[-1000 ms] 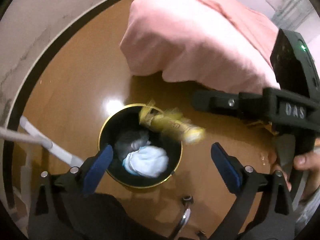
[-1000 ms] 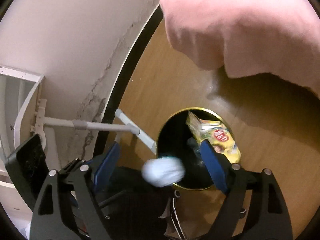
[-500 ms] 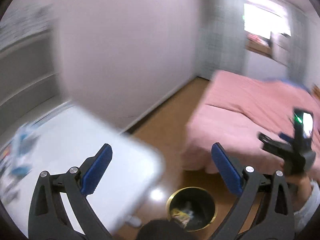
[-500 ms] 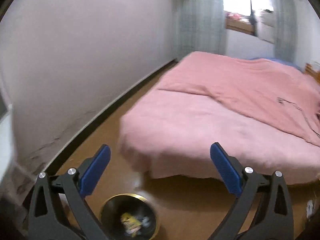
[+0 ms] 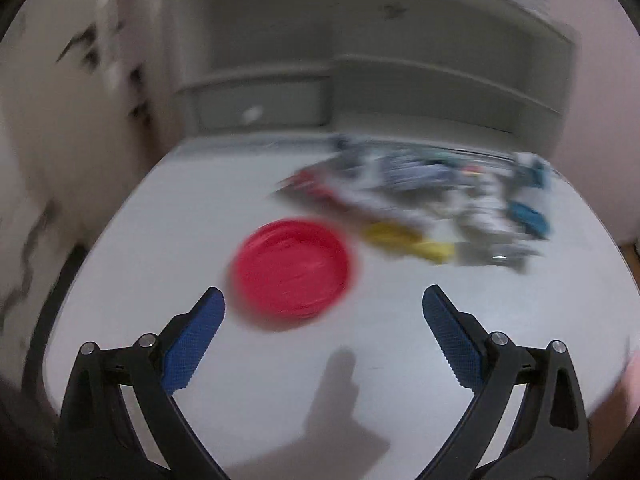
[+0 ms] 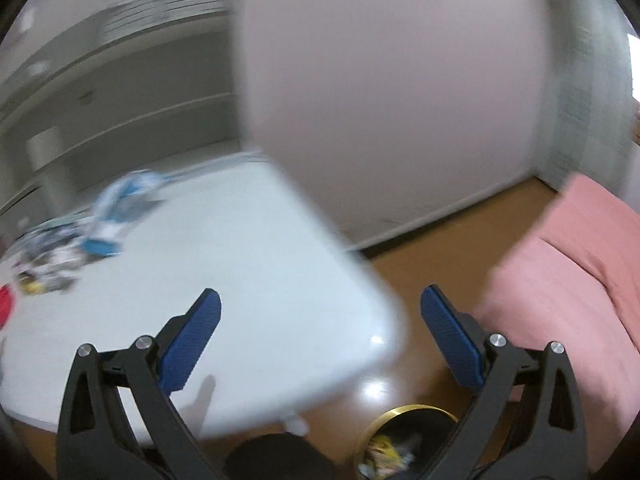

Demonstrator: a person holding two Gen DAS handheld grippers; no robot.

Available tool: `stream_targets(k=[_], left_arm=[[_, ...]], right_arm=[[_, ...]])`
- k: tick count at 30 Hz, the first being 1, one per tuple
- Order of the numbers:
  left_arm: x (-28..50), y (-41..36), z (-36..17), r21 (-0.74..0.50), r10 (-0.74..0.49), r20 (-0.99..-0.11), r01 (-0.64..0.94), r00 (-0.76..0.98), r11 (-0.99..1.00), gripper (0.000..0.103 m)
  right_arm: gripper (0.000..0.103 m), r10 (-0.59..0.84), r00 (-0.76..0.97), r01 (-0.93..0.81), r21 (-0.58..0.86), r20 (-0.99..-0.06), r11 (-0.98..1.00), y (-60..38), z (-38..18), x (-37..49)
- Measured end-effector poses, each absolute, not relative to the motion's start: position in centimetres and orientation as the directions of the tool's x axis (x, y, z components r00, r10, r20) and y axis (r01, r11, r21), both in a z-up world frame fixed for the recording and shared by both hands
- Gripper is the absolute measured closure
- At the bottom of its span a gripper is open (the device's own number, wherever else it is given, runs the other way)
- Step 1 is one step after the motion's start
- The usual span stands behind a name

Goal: Collect trash
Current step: 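Return both tools to the desk, then grasp the red plastic lid with the left tool while the right grasps a white wrapper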

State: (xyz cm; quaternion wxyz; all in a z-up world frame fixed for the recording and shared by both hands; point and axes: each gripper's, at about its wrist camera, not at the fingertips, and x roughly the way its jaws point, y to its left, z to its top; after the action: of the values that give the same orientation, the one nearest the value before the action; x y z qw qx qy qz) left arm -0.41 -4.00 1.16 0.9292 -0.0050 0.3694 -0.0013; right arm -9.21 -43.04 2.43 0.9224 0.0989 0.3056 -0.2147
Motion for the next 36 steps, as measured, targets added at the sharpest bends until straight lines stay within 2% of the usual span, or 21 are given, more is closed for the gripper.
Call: stream_targets(k=[4,8,14,18,19,23,24,26,28,29,30,32,36], left_arm=[[0.3,-2.0,0.1,-0.054,-0.023,-0.729,-0.024,0.684,0.998,0.007],[1.6,-2.9,-0.7,-0.013,-0.04,-0.737,0.046,0.675,0.999,0.007],[5.0,-3.0,-2.1,-0.015,-0.065,-0.773,0.084,0.631,0.996,0.007],[6.8,-2.5,-2.2,-0.021,-0.075,-0.802,0.098,0.592,0.995,0.007],[7.0,-2.5,-2.2,-0.025,-0.084,-0.804,0.107,0.589,0.994,0.007],[7.8,-2.5,-2.5,0.026,-0.062,-0.811,0.142,0.581,0.99,0.007],[8.0,-2.4,-2.6,0.023,-0.065,-0.809,0.142,0.584,0.99,0.008],[8.0,-2.1,-2.5,0.031,-0.06,-0.801,0.142,0.596,0.989,0.022],[8.0,-1.8,-2.3,0.016,-0.081,-0.797,0.156,0.598,0.988,0.023],[7.9,-1.6,-2.2,0.011,-0.093,-0.795,0.167,0.6,0.986,0.024],[7.8,-1.5,-2.1,0.005,-0.1,-0.793,0.171,0.601,0.985,0.025],[7.7,-1.1,-1.9,-0.017,-0.121,-0.789,0.175,0.602,0.984,0.025],[7.3,-0.4,-1.0,-0.035,-0.136,-0.775,0.172,0.617,0.984,0.025]], right_arm=[[0.006,-0.081,0.791,0.195,0.125,-0.606,0.973,-36.6,3.4,-4.5],[0.006,0.127,0.749,-0.034,0.154,-0.65,0.987,-30.5,3.7,-0.3],[0.007,0.281,0.655,-0.215,0.184,-0.702,0.959,-25.4,2.8,4.3],[0.019,0.322,0.594,-0.277,0.189,-0.737,0.942,-23.5,2.1,8.4],[0.02,0.326,0.584,-0.288,0.185,-0.744,0.94,-23.4,1.9,9.0],[0.029,0.364,0.53,-0.342,0.2,-0.766,0.918,-23.2,1.5,10.2],[0.036,0.376,0.512,-0.357,0.206,-0.772,0.911,-23.1,1.3,10.2],[0.044,0.4,0.467,-0.371,0.236,-0.789,0.898,-22.7,0.6,10.5],[0.047,0.381,0.476,-0.379,0.206,-0.792,0.902,-22.0,0.5,10.3],[0.063,0.375,0.475,-0.385,0.195,-0.796,0.902,-21.7,0.6,10.1],[0.088,0.379,0.473,-0.389,0.198,-0.795,0.9,-21.6,0.6,10.0],[0.088,0.408,0.463,-0.383,0.238,-0.787,0.893,-21.6,0.5,9.9],[0.088,0.399,0.509,-0.379,0.218,-0.762,0.899,-21.3,1.8,9.1]])
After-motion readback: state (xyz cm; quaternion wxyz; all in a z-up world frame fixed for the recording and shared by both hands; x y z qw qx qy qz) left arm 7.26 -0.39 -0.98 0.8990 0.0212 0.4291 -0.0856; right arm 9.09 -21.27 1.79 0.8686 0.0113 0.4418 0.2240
